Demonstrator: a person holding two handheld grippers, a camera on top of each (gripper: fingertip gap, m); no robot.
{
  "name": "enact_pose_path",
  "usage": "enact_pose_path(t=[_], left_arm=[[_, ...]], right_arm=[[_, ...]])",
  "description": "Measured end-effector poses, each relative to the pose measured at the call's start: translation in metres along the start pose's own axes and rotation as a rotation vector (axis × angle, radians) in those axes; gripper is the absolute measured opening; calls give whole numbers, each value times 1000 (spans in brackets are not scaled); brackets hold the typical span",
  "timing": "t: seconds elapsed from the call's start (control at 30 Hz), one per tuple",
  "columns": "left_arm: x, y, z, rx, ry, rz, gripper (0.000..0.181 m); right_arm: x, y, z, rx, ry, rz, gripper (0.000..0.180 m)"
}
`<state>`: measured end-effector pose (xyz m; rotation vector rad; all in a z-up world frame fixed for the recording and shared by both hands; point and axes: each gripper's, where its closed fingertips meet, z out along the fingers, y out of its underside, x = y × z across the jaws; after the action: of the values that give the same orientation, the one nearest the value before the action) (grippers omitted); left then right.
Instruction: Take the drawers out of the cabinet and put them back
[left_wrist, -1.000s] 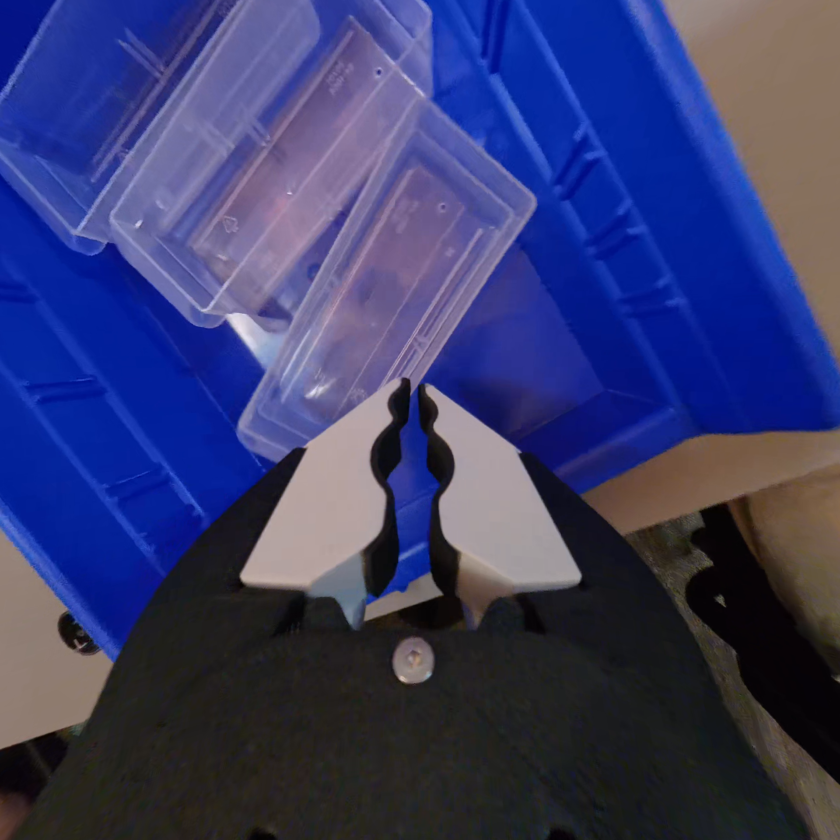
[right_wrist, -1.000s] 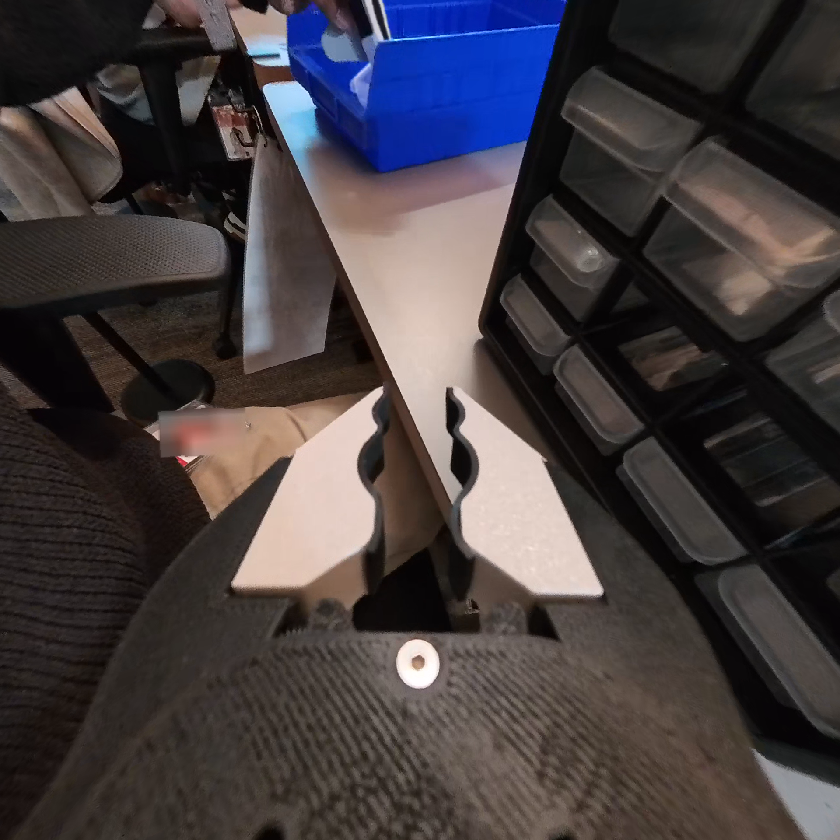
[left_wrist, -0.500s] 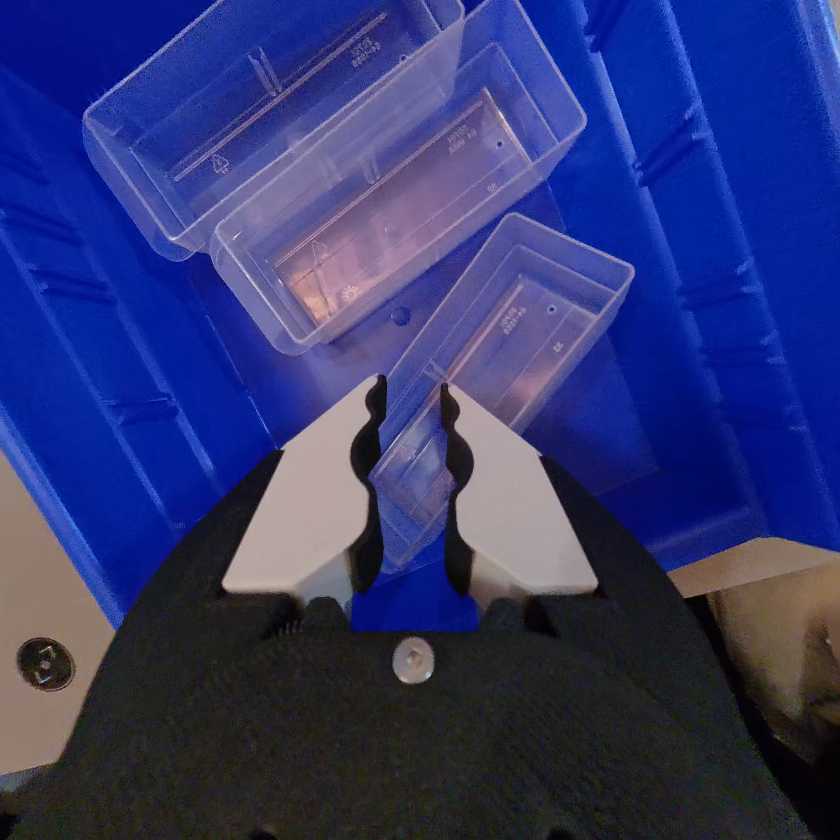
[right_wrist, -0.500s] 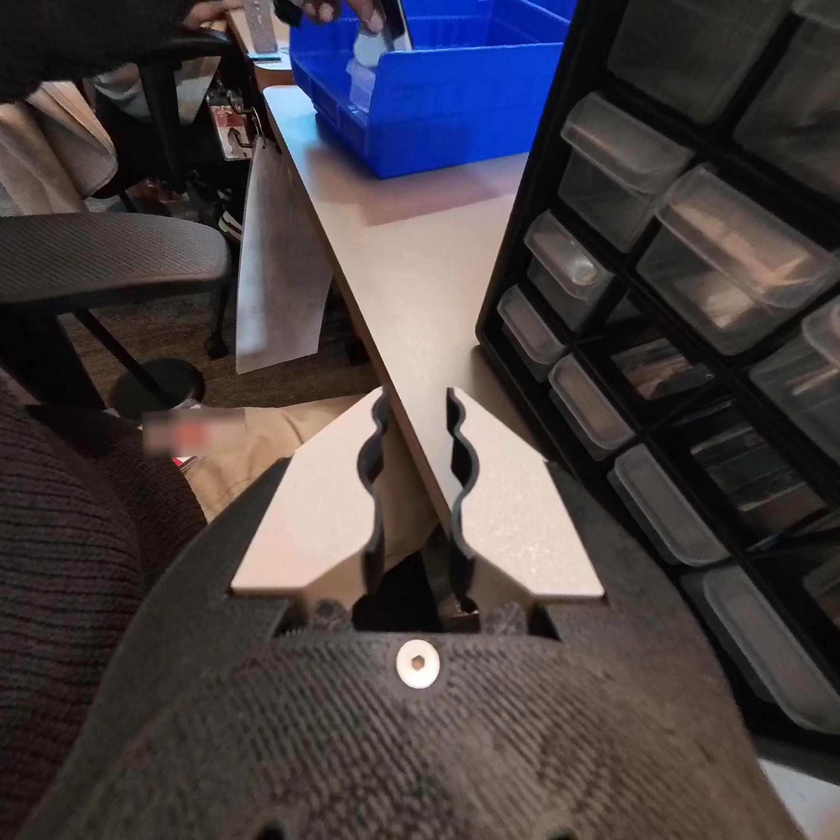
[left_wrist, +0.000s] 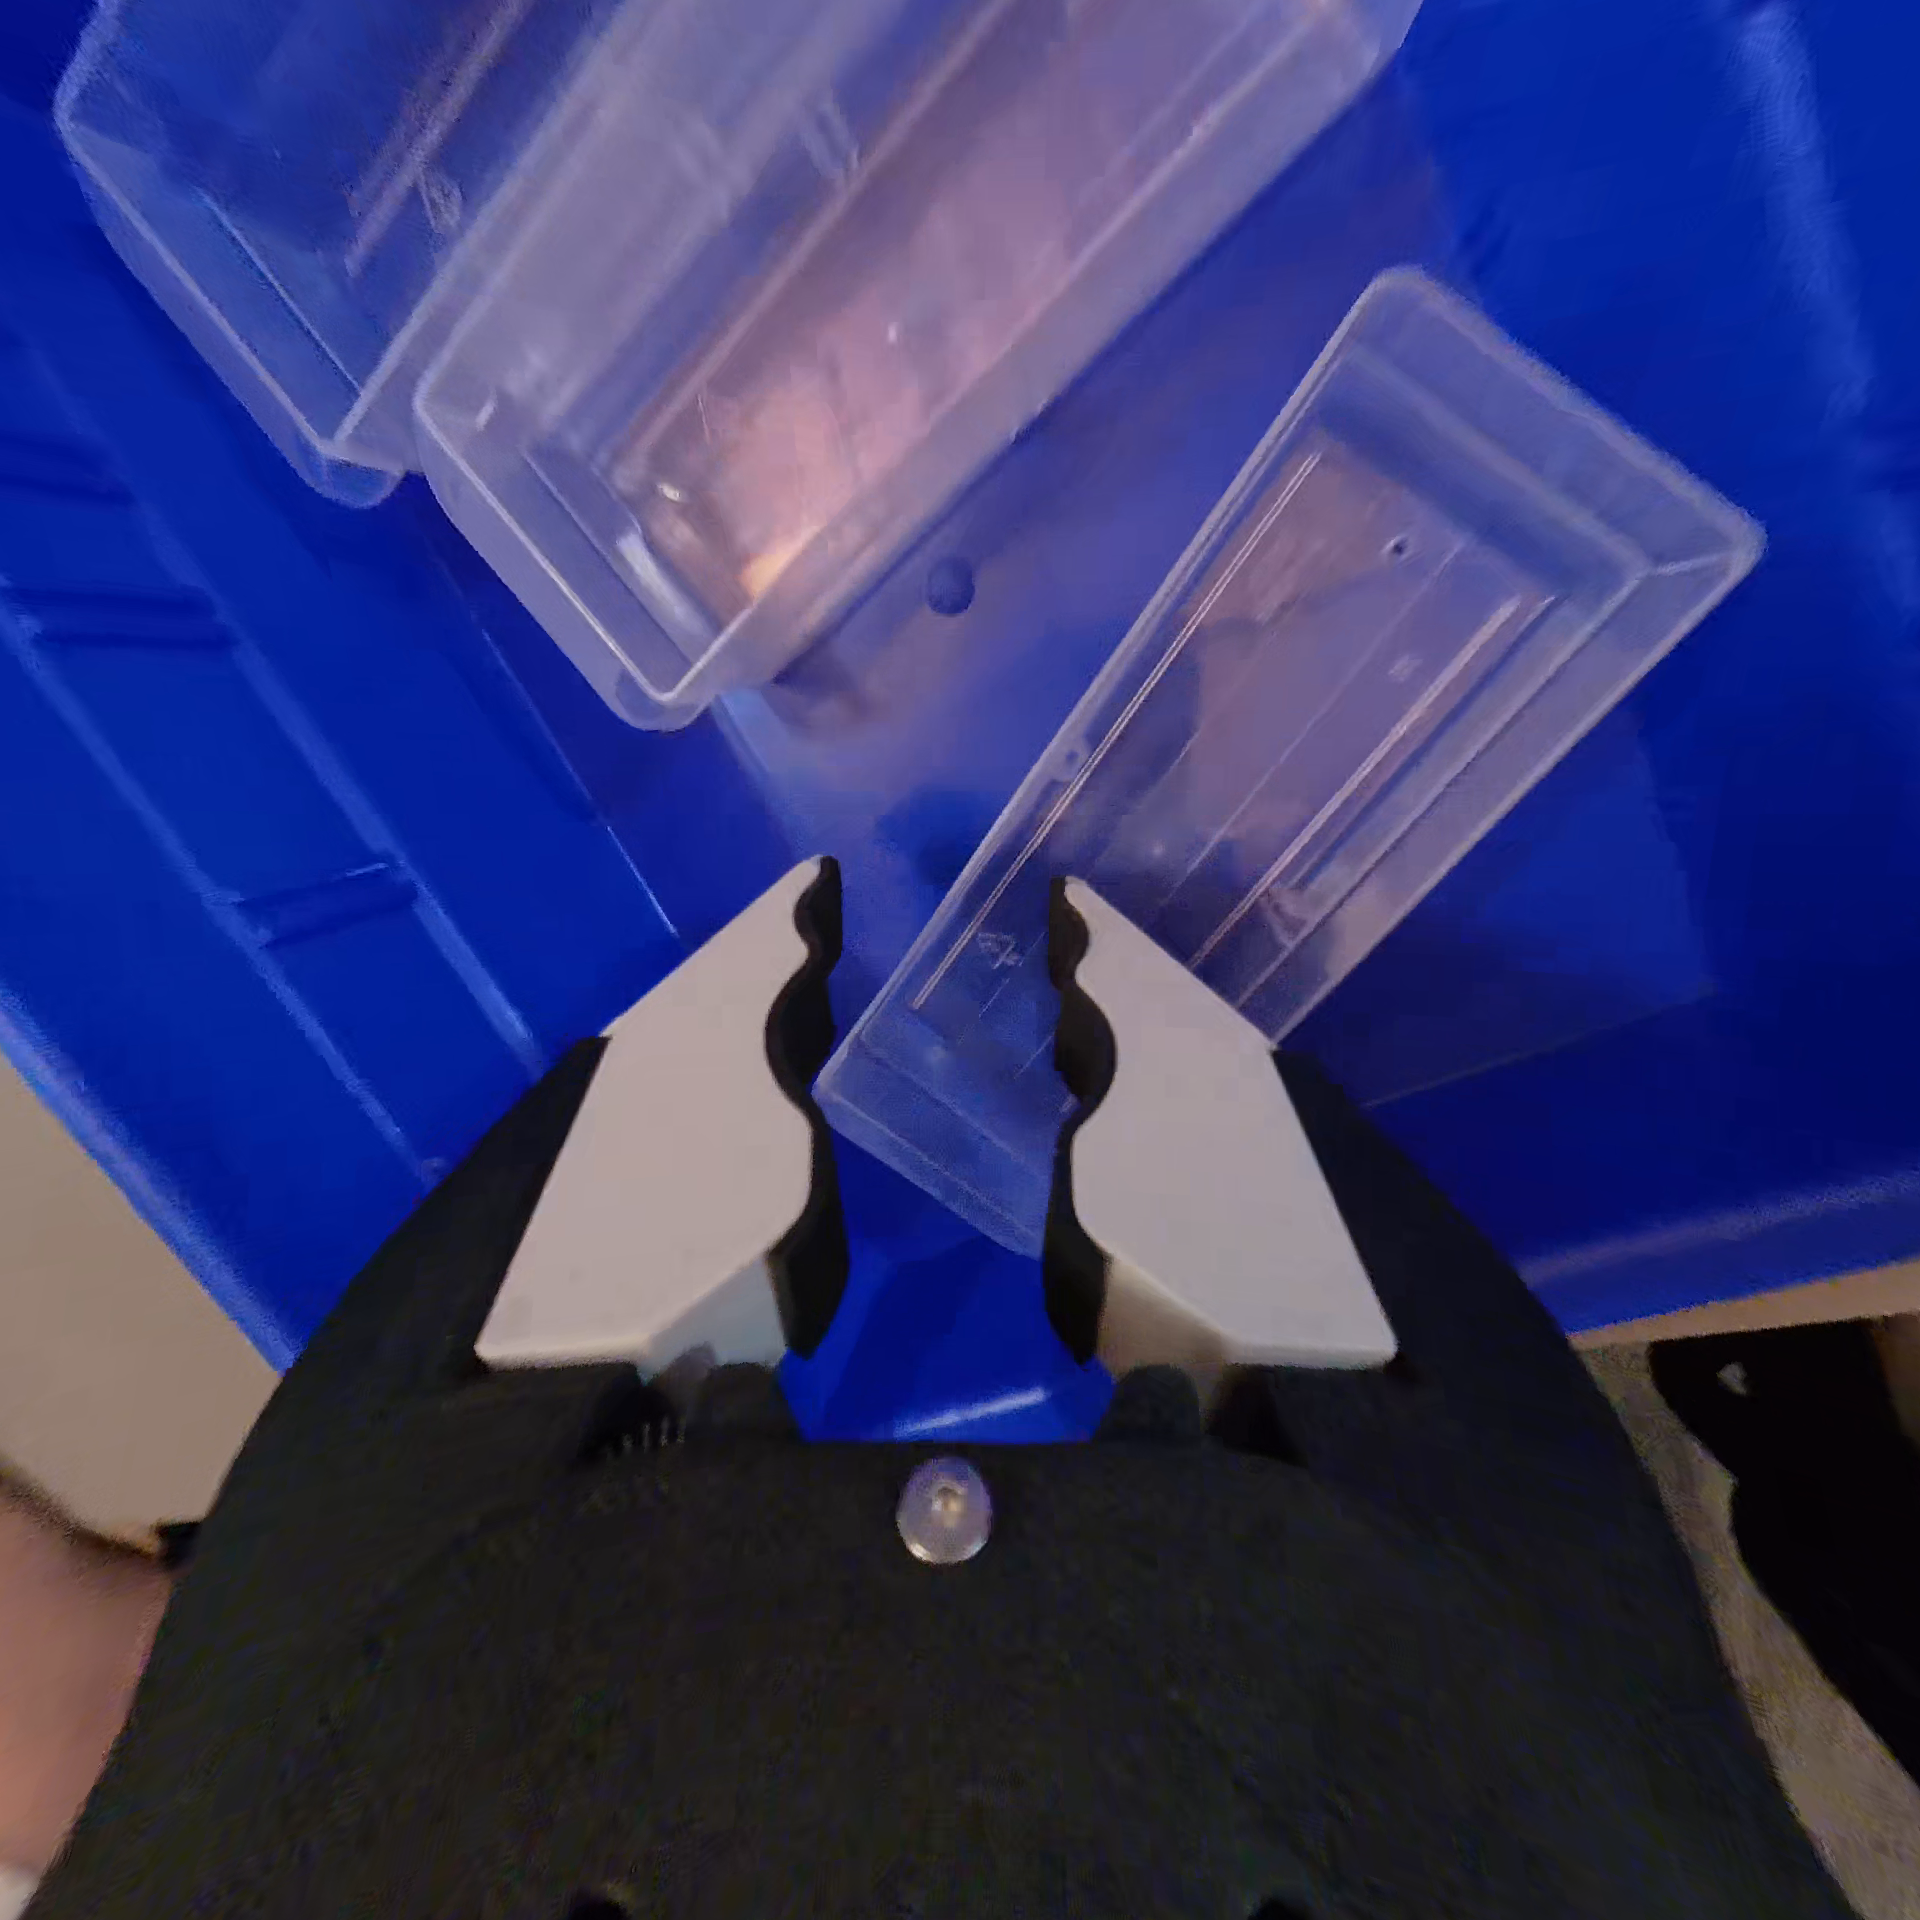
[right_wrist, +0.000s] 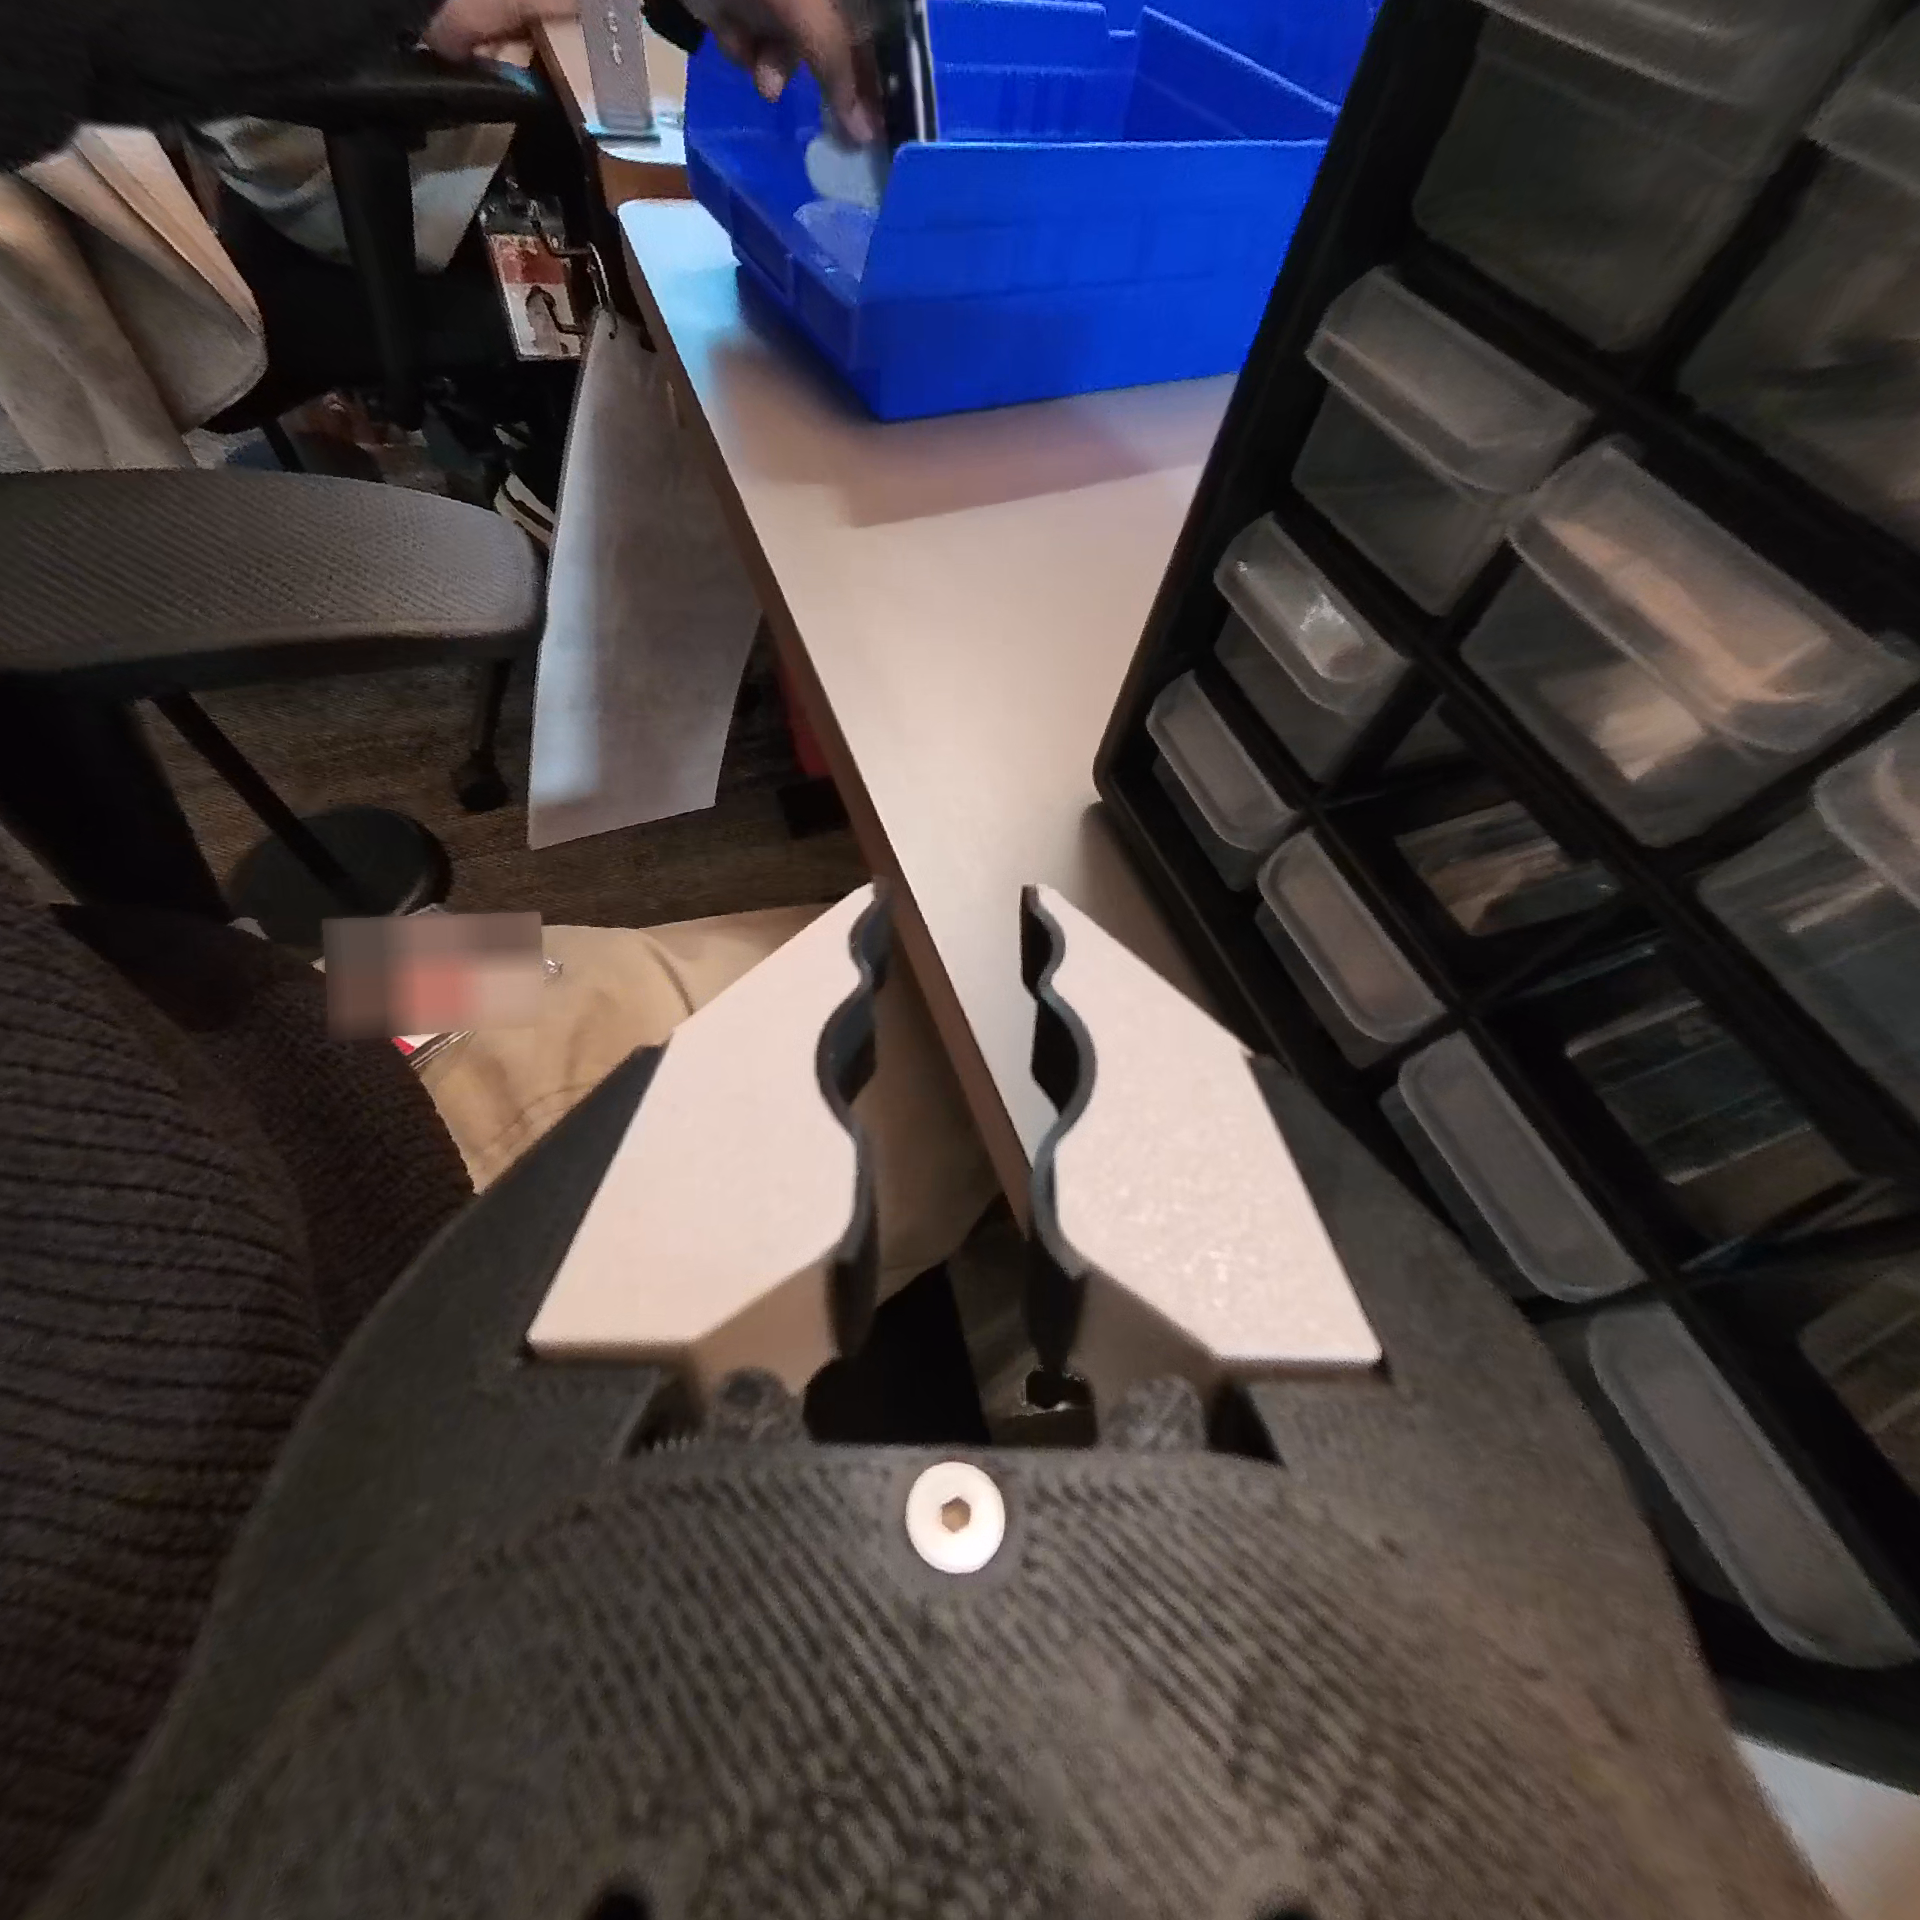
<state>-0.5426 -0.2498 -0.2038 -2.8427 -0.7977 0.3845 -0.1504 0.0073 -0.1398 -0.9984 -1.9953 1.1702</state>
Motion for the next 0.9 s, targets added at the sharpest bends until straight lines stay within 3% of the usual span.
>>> enact_pose_path(t=[0.07,0.23,0.33,0.4,0.53,0.63,0.77,0.9], left_arm=[[-2,5,4,-34,-46,32,11],[-7,-1,-34,55,-116,27,2],[-4,-3,-79,145,-123,-32,0],[16,-4,-114,237,-81,-61,0],[93,-3,-179,454,8,-39,0],[174,-6,-211,610,105,29,0],[307,-4,-229,723,373,157,0],[385,-11,-229,825,415,240,0]], right_arm=[[0,-1,-1,1,7,-12,24],[-2,-4,-3,4,18,-33,24],[-3,-8,-4,11,22,-48,23],[-7,-22,-11,73,24,-79,11],[-20,-70,-34,255,124,-239,9],[-31,-92,-38,292,189,-309,31],[-65,-101,-30,230,140,-311,58],[-96,-107,-34,152,168,-405,52]])
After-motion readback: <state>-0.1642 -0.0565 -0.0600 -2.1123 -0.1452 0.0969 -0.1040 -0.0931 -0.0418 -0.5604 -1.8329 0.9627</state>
